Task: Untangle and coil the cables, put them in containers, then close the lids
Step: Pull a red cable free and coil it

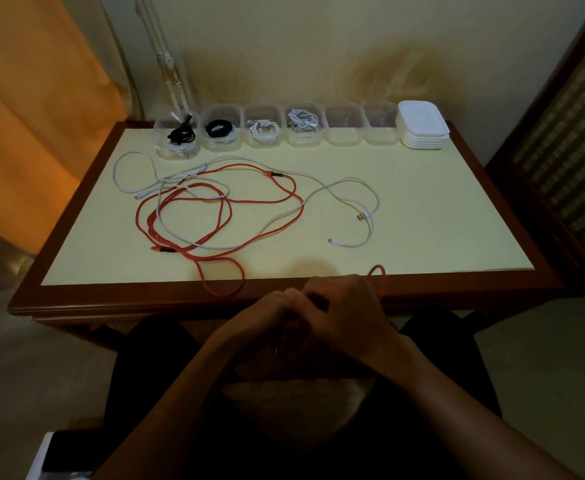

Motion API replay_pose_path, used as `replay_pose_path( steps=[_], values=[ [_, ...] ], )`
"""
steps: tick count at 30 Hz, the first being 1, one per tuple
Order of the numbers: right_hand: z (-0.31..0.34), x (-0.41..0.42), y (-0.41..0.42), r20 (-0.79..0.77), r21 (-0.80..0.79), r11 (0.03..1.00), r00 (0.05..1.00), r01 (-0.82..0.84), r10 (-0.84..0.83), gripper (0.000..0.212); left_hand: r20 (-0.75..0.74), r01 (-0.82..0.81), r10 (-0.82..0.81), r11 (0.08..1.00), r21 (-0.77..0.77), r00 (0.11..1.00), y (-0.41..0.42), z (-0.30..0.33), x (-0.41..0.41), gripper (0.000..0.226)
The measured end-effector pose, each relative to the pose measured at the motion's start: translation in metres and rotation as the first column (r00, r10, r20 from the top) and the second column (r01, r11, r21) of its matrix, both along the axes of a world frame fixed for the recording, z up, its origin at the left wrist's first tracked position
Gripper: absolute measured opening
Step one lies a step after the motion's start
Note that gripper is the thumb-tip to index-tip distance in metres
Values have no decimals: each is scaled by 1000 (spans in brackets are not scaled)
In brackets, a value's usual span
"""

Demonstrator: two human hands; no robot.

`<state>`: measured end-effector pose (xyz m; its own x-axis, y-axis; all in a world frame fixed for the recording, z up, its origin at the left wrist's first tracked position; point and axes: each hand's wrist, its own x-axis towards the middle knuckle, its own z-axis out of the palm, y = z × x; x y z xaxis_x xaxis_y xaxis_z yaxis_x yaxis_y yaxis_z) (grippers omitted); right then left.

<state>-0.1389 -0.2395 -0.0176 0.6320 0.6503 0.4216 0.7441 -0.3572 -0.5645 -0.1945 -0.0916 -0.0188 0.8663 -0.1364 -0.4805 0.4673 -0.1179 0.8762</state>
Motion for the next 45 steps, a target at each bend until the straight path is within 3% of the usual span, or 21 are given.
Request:
replay_pose_path(
  steps=[4, 11, 14, 18, 22, 25, 29, 34, 36, 37, 40, 43, 45],
  values=[
    [-5, 14, -2, -15, 163, 977, 990, 141, -140, 37, -159, -7, -51, 939, -345, 986, -2, -3, -3, 43],
    [-28, 36, -2, -36, 173, 956, 971, 238, -235, 60, -43, 82, -137, 786, -613, 990, 8, -7, -7, 51],
    [-36, 39, -2, -41, 128, 963, 971, 239, -235, 66, -10, 93, -127, 772, -629, 992, 9, -6, -5, 40],
    [-42, 39, -2, -10, 99, 950, 955, 295, -296, 55, -5, 25, -35, 809, -587, 999, 7, -8, -5, 36],
    [-46, 38, -2, 5, 114, 944, 950, 309, -312, 50, -46, -99, 91, 745, -659, 995, 4, -9, -7, 28],
    [-53, 39, -7, -68, 77, 963, 965, 258, -253, 47, -94, -208, 208, 635, -744, 974, 5, -8, -7, 30],
    [-66, 27, -13, -239, 4, 991, 963, 131, -126, 45, -247, -400, 415, 336, -853, 876, 12, -6, 0, 41],
    [-65, -7, -18, -553, -60, 995, 833, -75, 29, 20, -246, -500, 637, 254, -828, 731, 25, -3, 7, 44],
    [-61, -15, -18, -613, -100, 975, 784, -200, 98, 19, -200, -543, 699, 311, -780, 687, 32, -5, 9, 37],
    [-57, -16, -18, -630, -119, 962, 767, -246, 119, 22, -134, -586, 741, 392, -710, 658, 35, -6, 11, 34],
    [-44, -20, -15, -577, -226, 908, 800, -352, 167, 29, 179, -690, 768, 634, -348, 615, 35, -12, 13, 29],
    [-26, -19, -7, -460, -257, 887, 856, -384, 237, 21, 452, -596, 545, 802, -36, 706, 27, -20, 9, 20],
    [-14, -13, -3, -441, -177, 922, 865, -344, 239, 16, 485, -456, 356, 884, 102, 799, 22, -27, 6, 16]
  ],
)
